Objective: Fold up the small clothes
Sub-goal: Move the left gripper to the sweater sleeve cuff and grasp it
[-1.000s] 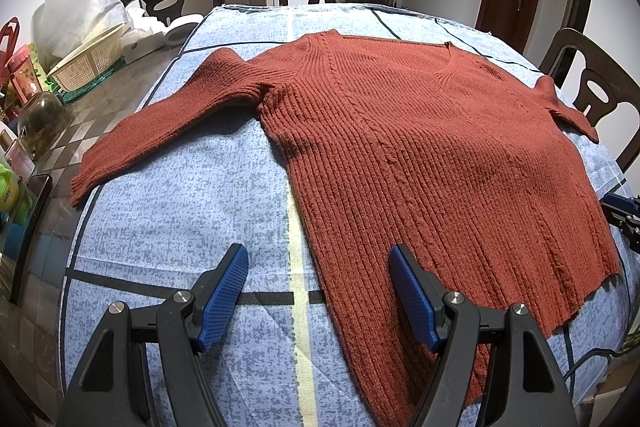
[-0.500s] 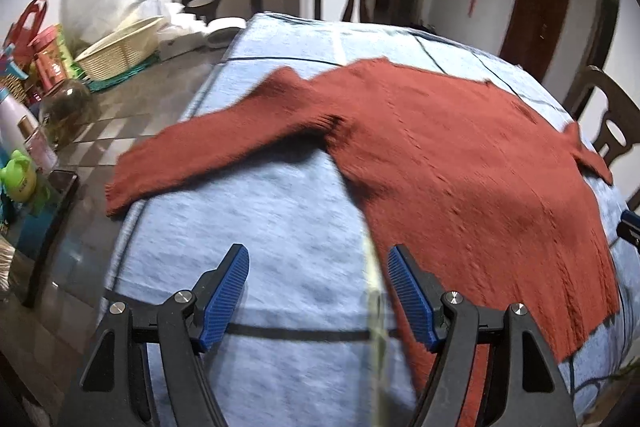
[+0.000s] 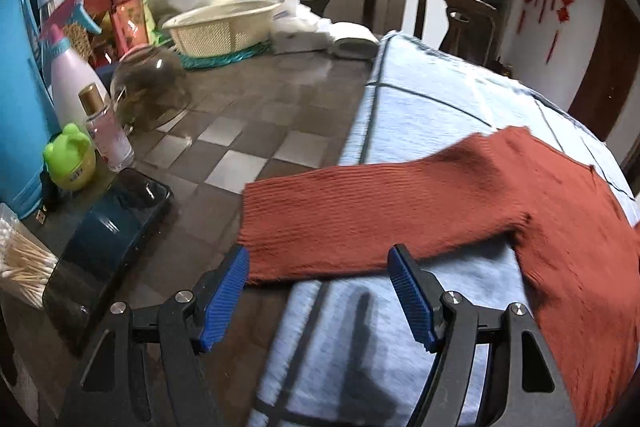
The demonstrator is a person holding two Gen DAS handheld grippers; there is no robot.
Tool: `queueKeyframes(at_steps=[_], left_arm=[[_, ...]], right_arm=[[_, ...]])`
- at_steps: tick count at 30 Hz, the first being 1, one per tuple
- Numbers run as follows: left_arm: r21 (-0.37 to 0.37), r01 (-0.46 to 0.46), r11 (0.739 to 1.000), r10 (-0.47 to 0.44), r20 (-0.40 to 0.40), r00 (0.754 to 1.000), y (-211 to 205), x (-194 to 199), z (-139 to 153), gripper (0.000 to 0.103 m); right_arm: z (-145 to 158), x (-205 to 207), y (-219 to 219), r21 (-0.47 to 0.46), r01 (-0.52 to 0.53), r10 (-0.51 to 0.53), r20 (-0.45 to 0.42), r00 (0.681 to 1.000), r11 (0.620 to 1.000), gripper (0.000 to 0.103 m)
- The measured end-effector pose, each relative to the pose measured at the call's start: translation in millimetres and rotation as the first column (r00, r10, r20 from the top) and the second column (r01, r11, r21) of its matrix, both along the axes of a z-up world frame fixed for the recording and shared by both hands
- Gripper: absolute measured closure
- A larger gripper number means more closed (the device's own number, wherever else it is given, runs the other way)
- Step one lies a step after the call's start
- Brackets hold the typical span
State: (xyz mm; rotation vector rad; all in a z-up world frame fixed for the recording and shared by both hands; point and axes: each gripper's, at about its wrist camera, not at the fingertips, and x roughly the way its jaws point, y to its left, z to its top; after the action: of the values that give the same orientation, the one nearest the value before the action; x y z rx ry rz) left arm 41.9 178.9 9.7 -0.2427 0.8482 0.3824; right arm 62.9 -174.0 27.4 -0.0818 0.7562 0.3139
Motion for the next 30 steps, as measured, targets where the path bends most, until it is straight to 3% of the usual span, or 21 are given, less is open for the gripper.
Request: queueKeyframes(at_steps=[7,12,16,19,22,30], left_arm=[[-0.001,-0.033,0.999,0.033,-0.027,0.999,12.1,4.3,-9.6,0.029],[-0.029,-0.026,0.999,0.025,-0.021,0.999,16.1,8.6,-12.2,0.039],[-0.044,-0.016,0.999,0.016,-0.007,1.0,16.9,9.5,-13.7,0.06],[-0.066,0.012,0.998,-0.011,0.009,1.0,14.8,11.1,-12.7,0.084],[-0.041,0.023,0.999,-0.023,0.012,1.0,10.3,13.7,-6.6,0.089],[0.055,0.084,0.995,-0.087,0.071,0.994,-5.6,17.1,37.0,0.089]], right_arm=[[-1.7,12.0,3.5,0.0,-0.013,0.013,-0.019,1.0,1.0,0.065],[-3.0,16.2,6.2,0.0,-0.03,0.03,-0.026,0.999,1.0,0.065],[-3.7,16.9,8.0,0.003,-0.039,0.039,-0.027,0.999,0.999,0.065],[-2.8,15.8,7.8,0.003,-0.044,0.044,-0.023,0.999,0.999,0.065],[-1.1,13.4,6.3,0.005,-0.045,0.045,-0.015,0.999,0.999,0.065],[2.9,8.4,-2.3,0.027,-0.033,0.033,0.005,0.999,0.999,0.065]])
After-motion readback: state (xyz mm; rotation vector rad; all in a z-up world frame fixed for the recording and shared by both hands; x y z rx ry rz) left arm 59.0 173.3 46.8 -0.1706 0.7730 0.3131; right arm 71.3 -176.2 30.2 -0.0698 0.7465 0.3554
